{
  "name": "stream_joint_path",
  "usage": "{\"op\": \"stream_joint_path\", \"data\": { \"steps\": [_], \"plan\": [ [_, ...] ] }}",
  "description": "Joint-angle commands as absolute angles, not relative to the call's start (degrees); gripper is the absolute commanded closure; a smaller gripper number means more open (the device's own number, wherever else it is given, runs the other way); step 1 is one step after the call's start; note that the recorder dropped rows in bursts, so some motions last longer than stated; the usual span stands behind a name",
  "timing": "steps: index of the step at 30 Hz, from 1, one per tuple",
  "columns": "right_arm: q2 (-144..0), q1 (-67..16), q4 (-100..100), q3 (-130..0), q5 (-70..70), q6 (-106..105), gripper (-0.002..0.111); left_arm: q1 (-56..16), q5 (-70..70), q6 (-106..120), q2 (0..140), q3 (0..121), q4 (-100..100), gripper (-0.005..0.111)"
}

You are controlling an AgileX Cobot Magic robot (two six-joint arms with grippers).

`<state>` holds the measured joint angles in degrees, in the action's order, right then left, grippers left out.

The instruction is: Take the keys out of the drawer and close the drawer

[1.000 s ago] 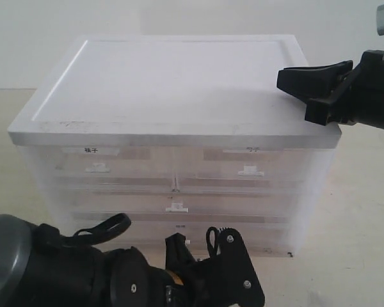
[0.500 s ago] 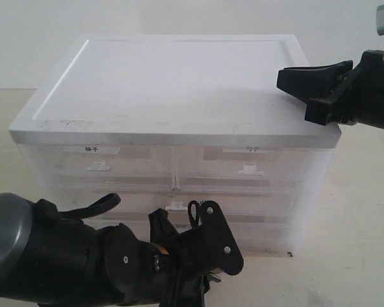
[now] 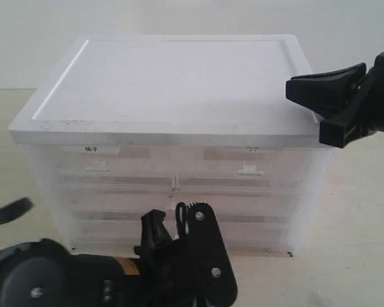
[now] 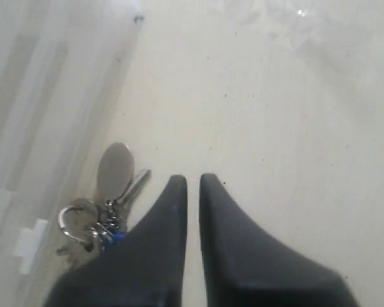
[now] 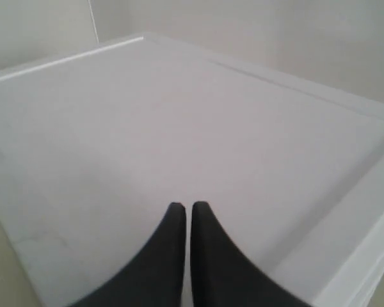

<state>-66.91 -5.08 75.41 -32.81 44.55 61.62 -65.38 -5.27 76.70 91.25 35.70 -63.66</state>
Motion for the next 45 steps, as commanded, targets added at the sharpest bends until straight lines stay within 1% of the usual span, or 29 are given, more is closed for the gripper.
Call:
{"op": "stream_joint_path", "data": {
  "steps": [1, 6, 12, 21, 27, 29, 37, 45],
  "plan": [
    [-61.8, -5.2, 77.3, -31.5, 44.5, 65.1, 0.108, -66.7, -7.6, 75.4, 81.7, 31.7, -65.2, 0.102],
    [-53.8, -5.2, 72.8, -25.9, 43.2, 63.3, 0.108, -66.7, -8.8, 74.1, 70.5, 26.7, -65.5, 0.102],
    [-38.3, -5.2, 68.1, -19.0, 37.1, 63.1, 0.108, -66.7, -13.0, 68.5, 56.7, 21.1, -65.7, 0.102],
    [-12.9, -5.2, 69.4, -11.9, 28.6, 74.6, 0.108, -66.7, -14.1, 62.9, 36.9, 13.9, -65.6, 0.102],
    [-2.1, -5.2, 70.1, -8.4, 25.2, 78.0, 0.108, -66.7, -13.7, 61.1, 25.9, 8.9, -65.6, 0.102],
    [0.0, -5.2, 70.5, -7.6, 24.9, 78.9, 0.108, -66.7, -13.5, 61.1, 23.0, 7.5, -65.6, 0.102],
    [0.0, -5.2, 74.6, -6.6, 26.0, 85.4, 0.108, -66.7, -12.9, 61.1, 13.2, 3.2, -65.6, 0.102],
    [0.0, -5.2, 74.4, -6.6, 26.0, 86.5, 0.108, -66.7, -10.3, 60.8, 9.5, 1.4, -65.6, 0.102]
  ]
}}
